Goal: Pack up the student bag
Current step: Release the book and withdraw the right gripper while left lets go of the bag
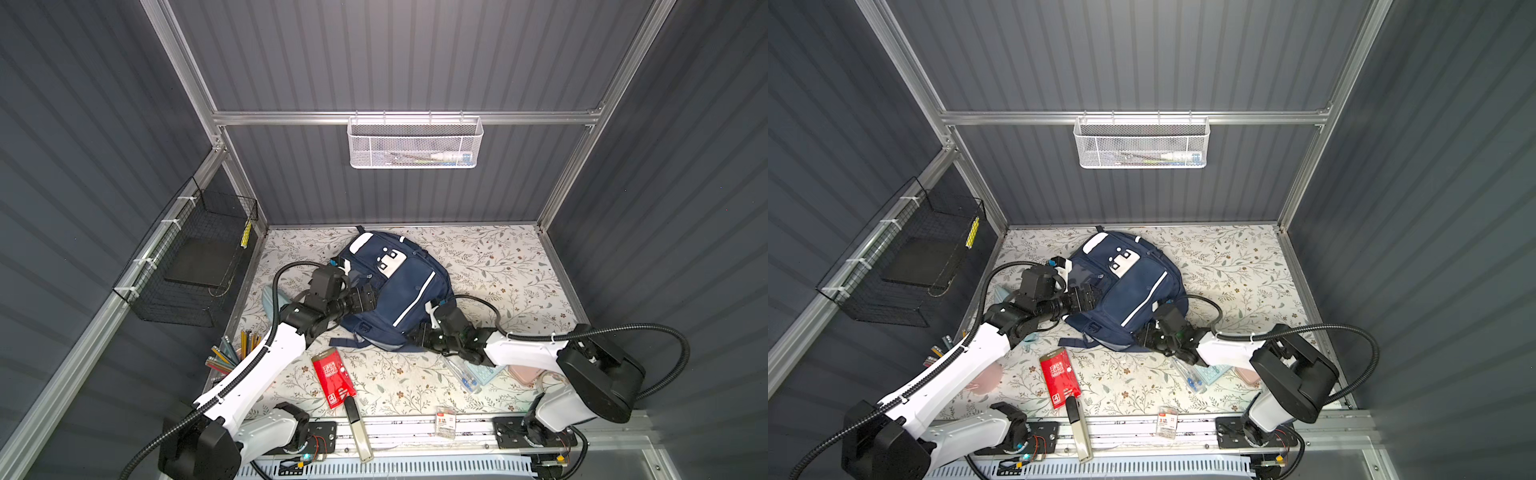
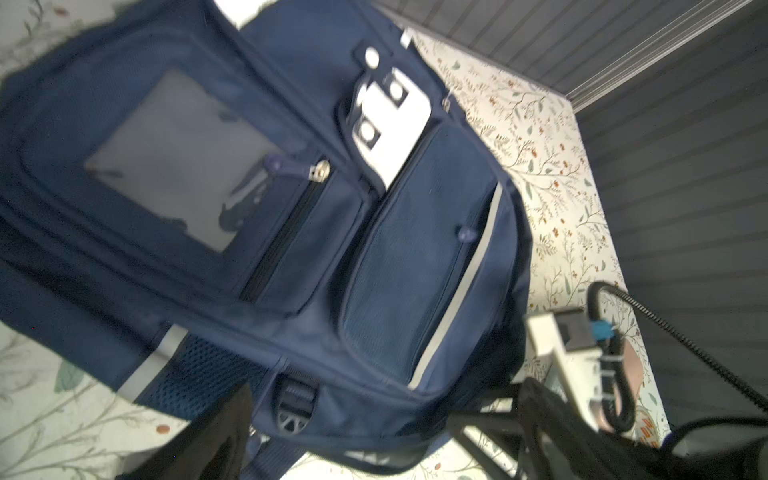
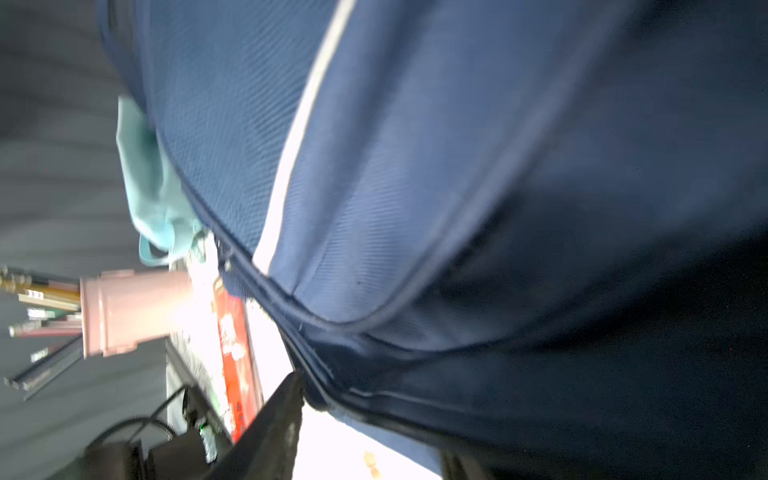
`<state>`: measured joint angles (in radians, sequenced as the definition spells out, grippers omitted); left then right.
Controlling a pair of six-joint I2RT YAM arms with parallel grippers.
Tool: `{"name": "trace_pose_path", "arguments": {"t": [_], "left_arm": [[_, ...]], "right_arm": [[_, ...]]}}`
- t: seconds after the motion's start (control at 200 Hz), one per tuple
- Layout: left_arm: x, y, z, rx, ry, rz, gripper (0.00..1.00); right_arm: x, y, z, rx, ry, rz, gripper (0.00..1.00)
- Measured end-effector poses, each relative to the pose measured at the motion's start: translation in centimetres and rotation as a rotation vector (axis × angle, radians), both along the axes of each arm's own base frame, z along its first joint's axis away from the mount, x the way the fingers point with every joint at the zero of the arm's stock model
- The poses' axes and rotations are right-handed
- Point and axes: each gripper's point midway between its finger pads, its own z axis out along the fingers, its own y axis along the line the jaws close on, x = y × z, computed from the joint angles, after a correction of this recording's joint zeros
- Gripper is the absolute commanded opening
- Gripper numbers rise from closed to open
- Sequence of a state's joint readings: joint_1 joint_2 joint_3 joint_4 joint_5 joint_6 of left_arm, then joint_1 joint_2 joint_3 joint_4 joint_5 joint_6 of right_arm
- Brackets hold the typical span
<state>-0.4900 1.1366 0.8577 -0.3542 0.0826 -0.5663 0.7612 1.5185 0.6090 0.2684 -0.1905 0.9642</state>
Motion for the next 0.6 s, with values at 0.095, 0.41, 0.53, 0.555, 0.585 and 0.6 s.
{"name": "trace_pose_path", "arguments": {"t": [0.095, 0.41, 0.53, 0.555, 0.585, 0.6], "left_arm": [[-0.8, 0.4, -2.5, 0.005, 0.052, 0.017, 1.0], [-2.4, 1.7, -8.6, -0.11, 0.153, 0.184, 0.96], [-2.7, 2.6, -10.2, -0.163, 0.171, 0.281, 0.88], [-2.6, 2.7, -10.3, -0.178, 0.171, 0.299, 0.87], [-2.5, 2.8, -10.5, -0.191, 0.172, 0.32, 0.85], [-2.4, 2.8, -10.5, -0.197, 0.171, 0.33, 0.85]], "right_arm": [[2.0, -2.2, 0.1, -0.015, -0.013, -0.059, 0.5], [4.4, -4.6, 2.9, -0.141, -0.096, -0.074, 0.59], [3.4, -5.0, 4.8, -0.197, -0.166, -0.066, 0.62], [3.0, -4.9, 5.1, -0.21, -0.181, -0.059, 0.62], [2.4, -4.7, 5.4, -0.224, -0.197, -0.047, 0.62], [2.1, -4.6, 5.6, -0.23, -0.204, -0.042, 0.62]]}}
